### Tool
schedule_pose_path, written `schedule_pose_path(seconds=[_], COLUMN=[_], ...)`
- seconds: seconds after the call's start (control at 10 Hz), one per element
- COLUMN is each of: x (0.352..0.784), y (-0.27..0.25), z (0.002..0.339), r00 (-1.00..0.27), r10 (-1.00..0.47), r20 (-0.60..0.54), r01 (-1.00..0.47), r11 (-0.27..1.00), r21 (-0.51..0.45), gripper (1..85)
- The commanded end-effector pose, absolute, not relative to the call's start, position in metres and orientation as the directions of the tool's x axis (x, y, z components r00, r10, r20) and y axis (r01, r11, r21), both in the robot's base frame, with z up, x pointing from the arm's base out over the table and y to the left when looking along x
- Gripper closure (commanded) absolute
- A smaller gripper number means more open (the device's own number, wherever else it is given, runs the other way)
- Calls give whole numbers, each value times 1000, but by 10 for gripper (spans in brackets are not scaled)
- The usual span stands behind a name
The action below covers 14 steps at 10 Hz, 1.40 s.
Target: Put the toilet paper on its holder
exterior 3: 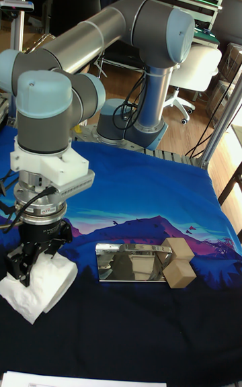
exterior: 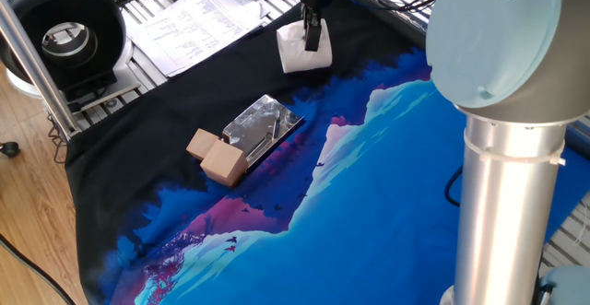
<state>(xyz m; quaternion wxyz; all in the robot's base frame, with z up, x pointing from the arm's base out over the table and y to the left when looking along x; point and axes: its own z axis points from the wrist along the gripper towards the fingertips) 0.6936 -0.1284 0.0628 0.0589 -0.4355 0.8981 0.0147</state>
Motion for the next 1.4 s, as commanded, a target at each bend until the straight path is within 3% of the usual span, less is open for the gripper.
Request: schedule_pose_path(seconds=[0.0, 0.5, 0.6, 0.7, 0.8, 1.1, 1.3], x=[691, 686, 687, 698, 695, 693, 682], y=[-130, -121, -116, -113, -110, -110, -99], z=[69, 67, 65, 62, 60, 60, 66], r00=[-616, -612, -605, -566, -583, -596, -630], r10=[-780, -781, -784, -806, -793, -782, -753], r20=[-114, -122, -138, -172, -178, -183, -192], r01=[-783, -787, -792, -814, -803, -794, -772], r11=[621, 617, 611, 580, 595, 608, 634], r21=[-18, -2, -4, -36, -19, -13, 48], gripper=[293, 280, 247, 60, 7, 7, 7])
